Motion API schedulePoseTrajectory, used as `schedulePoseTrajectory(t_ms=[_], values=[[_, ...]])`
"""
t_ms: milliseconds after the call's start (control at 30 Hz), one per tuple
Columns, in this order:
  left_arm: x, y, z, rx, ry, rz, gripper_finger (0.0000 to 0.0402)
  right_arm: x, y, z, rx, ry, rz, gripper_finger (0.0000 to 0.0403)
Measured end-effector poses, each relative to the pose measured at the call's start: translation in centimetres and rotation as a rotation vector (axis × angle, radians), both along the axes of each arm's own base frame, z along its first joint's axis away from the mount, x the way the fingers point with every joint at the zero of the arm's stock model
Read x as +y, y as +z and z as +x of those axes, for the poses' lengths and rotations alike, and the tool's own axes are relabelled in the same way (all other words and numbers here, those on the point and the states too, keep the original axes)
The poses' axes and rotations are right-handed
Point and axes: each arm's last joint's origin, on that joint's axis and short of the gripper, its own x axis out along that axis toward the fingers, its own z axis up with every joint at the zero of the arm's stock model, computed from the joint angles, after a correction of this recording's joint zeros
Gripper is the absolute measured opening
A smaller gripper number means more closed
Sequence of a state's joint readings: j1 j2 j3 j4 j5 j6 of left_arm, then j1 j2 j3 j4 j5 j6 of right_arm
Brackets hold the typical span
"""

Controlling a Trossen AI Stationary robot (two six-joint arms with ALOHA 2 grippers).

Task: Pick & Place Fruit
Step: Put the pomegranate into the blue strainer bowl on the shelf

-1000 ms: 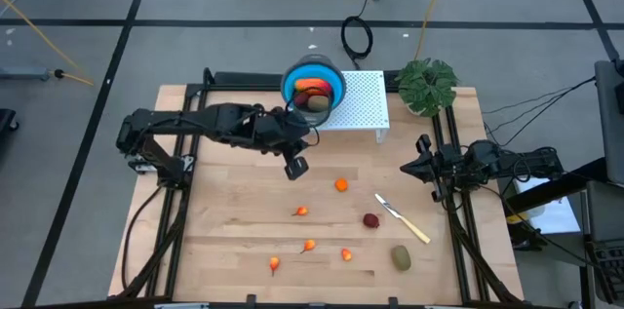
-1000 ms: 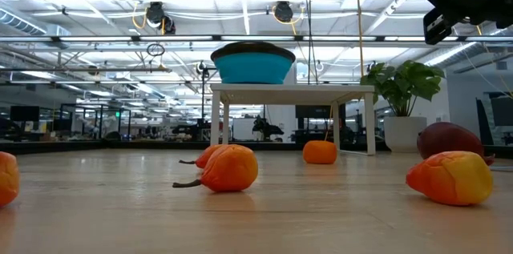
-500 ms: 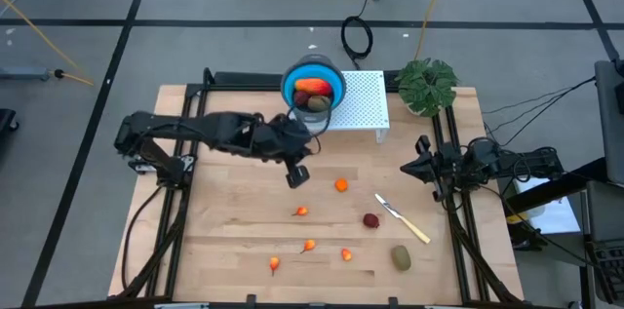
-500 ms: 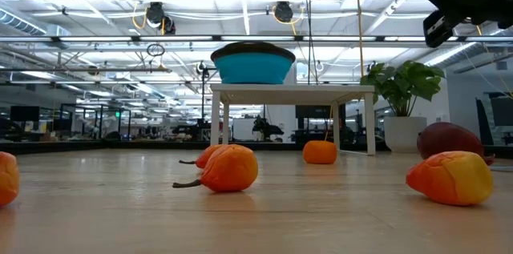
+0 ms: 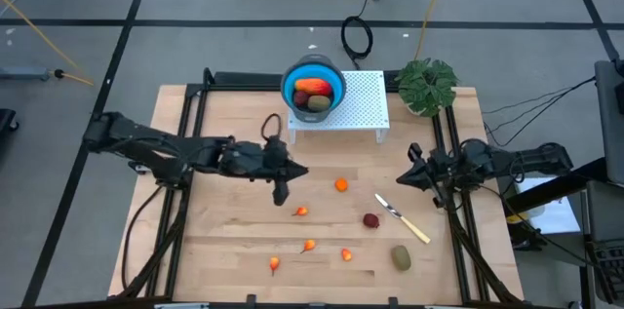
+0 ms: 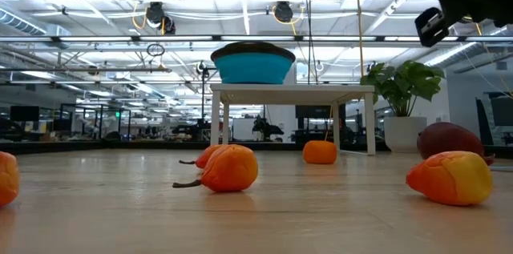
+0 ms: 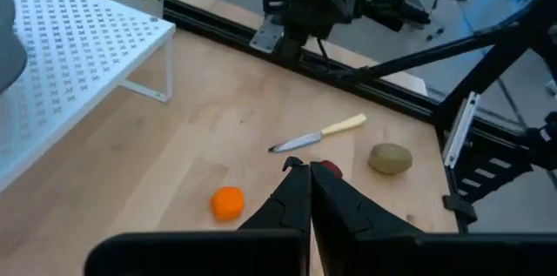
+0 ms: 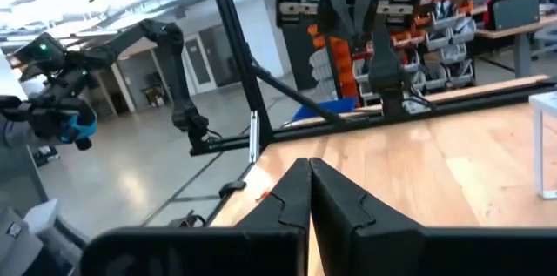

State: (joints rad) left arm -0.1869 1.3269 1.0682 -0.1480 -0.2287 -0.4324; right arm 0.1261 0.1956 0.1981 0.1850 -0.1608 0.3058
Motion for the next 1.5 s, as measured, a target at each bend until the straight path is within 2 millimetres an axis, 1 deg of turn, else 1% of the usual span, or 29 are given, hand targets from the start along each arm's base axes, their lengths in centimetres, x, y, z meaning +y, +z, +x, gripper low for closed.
schedulePoseTrajectory(t_ms=[133,267,367,667,767,833,933,1100,1267,1367,1500], values=[[0.3,-1.6,-2.1,-0.018,-0.01,0.008,0.0002,0.2,-0.3,1.3,0.032,0.001,-0.003,0.0],[0.7,-2.7,-4.4,-0.027,-0.01,0.007,0.0008,0.3,-0.7,2.6,0.081,-0.001,0.007,0.0],[1.0,-3.5,-6.0,-0.04,-0.012,0.007,0.0005,0.5,-0.6,3.7,0.136,-0.003,0.018,0.0],[1.6,-5.1,-11.3,-0.111,-0.049,0.009,0.0005,0.9,2.1,7.7,0.234,-0.035,-0.03,0.0],[1.8,-5.7,-12.8,-0.142,-0.06,0.008,0.0002,1.0,2.9,9.0,0.288,-0.036,-0.044,0.0],[1.9,-6.3,-13.7,-0.153,-0.066,0.01,0.0006,1.2,3.3,10.0,0.329,-0.04,-0.051,0.0],[2.1,-7.0,-14.9,-0.178,-0.077,0.022,0.0008,1.5,3.8,11.3,0.391,-0.067,-0.073,0.0],[2.3,-8.3,-16.4,-0.206,-0.103,0.05,0.0002,2.5,4.4,13.2,0.444,-0.109,-0.132,0.0],[2.6,-9.1,-17.5,-0.211,-0.116,0.078,0.0014,3.7,4.2,14.7,0.506,-0.12,-0.166,0.0],[2.7,-9.2,-18.1,-0.205,-0.125,0.1,0.0012,4.4,4.1,15.6,0.553,-0.1,-0.184,0.0],[2.9,-9.5,-18.7,-0.181,-0.143,0.104,0.0006,5.5,3.8,16.4,0.664,-0.069,-0.218,0.0]])
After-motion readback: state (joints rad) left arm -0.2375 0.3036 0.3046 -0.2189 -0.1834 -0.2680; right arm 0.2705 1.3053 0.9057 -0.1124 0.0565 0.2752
